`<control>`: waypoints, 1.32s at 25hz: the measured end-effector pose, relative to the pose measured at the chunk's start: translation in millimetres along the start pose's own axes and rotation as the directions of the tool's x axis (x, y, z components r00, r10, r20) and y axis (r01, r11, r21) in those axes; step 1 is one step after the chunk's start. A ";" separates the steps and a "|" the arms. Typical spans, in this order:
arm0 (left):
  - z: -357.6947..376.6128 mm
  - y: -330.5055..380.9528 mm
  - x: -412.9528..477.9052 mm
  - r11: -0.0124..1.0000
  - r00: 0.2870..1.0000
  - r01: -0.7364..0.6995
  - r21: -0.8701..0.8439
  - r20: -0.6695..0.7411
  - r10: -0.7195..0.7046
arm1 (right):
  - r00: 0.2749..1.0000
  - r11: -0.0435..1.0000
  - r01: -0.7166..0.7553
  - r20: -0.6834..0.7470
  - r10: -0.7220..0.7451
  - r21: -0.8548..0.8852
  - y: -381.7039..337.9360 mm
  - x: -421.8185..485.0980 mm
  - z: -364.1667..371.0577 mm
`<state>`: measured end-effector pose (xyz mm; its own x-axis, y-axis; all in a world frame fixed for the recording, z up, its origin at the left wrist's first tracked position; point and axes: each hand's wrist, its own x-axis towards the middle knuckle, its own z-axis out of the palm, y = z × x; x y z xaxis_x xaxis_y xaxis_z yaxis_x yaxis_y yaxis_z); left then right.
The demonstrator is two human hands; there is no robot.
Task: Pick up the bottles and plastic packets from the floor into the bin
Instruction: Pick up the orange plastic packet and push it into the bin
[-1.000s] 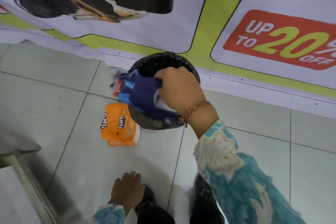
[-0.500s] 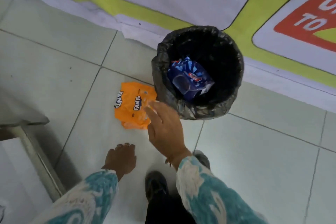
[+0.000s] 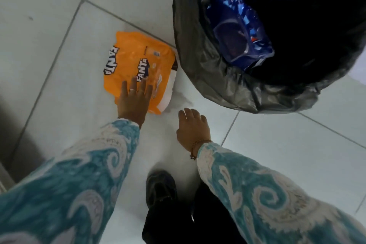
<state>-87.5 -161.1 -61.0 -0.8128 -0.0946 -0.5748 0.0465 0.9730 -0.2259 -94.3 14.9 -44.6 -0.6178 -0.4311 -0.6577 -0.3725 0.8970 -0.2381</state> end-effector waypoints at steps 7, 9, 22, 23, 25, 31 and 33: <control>-1.8 -29.8 -44.4 0.961 0.976 -0.076 -0.268 -0.217 0.016 | 1.000 1.000 0.007 -0.023 -0.007 -0.014 -6.9 -6.6 -17.6; -29.2 -40.8 -83.4 0.912 0.975 -0.024 -0.409 -0.209 -0.068 | 0.996 0.996 -0.089 0.020 0.088 0.032 -17.8 -33.5 -42.0; -344.3 -86.9 -175.6 0.816 0.699 -0.555 -0.159 -0.621 0.355 | 0.812 0.970 -0.175 -0.532 0.240 0.171 -18.2 -183.9 -274.6; -360.5 -80.0 -164.4 0.784 0.650 -0.619 -0.038 -0.586 0.484 | 0.783 0.961 -0.227 -0.557 0.277 0.159 -1.1 -182.2 -291.6; -382.0 -60.2 -133.3 0.665 0.545 -0.739 0.111 -0.483 0.686 | 0.773 0.935 -0.339 -0.535 0.341 0.107 34.3 -172.9 -317.3; -372.8 6.9 -51.5 0.578 0.351 -0.631 0.517 -0.474 0.807 | 0.814 0.932 -0.244 -0.579 0.046 -0.269 103.4 -133.5 -325.4; -340.4 26.8 -42.3 0.742 0.541 -0.504 0.442 -0.508 0.670 | 0.856 0.919 -0.166 -0.514 -0.046 -0.357 105.4 -126.6 -311.5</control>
<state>-249.5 -59.4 225.1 -0.7034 0.7081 -0.0626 0.7010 0.6764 -0.2259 -271.1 133.6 236.2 -0.8682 -0.4606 -0.1845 -0.4876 0.8609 0.1455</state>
